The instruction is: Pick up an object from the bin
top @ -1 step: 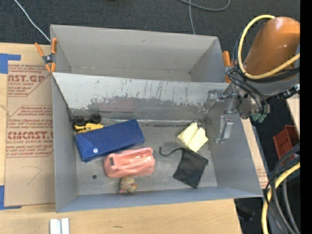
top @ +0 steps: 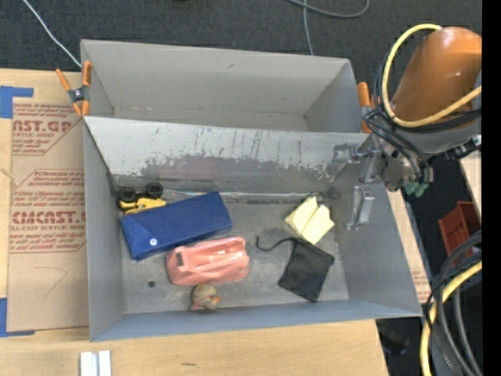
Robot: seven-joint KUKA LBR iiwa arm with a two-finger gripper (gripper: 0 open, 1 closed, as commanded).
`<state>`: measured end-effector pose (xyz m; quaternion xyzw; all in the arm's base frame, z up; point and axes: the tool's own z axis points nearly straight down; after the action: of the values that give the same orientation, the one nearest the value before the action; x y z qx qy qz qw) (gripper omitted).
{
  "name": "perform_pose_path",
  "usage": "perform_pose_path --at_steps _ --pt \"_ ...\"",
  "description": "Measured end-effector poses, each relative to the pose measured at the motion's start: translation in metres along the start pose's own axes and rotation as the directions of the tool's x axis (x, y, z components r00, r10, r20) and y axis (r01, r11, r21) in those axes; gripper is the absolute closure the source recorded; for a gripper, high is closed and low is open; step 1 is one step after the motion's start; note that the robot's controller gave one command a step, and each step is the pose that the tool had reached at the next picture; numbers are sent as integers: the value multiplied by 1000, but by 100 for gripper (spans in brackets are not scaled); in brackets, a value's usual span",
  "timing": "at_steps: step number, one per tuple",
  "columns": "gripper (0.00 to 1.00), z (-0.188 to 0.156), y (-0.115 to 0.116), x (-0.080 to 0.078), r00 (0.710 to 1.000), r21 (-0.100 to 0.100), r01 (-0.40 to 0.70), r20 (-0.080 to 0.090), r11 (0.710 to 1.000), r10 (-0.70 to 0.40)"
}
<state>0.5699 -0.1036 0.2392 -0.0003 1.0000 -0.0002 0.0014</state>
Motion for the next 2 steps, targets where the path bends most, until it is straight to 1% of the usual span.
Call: perform_pose_path --at_steps 1,2 --pt "0 62 -14 -1 992 -1 -127 4 992 127" --pt "0 149 -26 6 997 0 -73 0 997 73"
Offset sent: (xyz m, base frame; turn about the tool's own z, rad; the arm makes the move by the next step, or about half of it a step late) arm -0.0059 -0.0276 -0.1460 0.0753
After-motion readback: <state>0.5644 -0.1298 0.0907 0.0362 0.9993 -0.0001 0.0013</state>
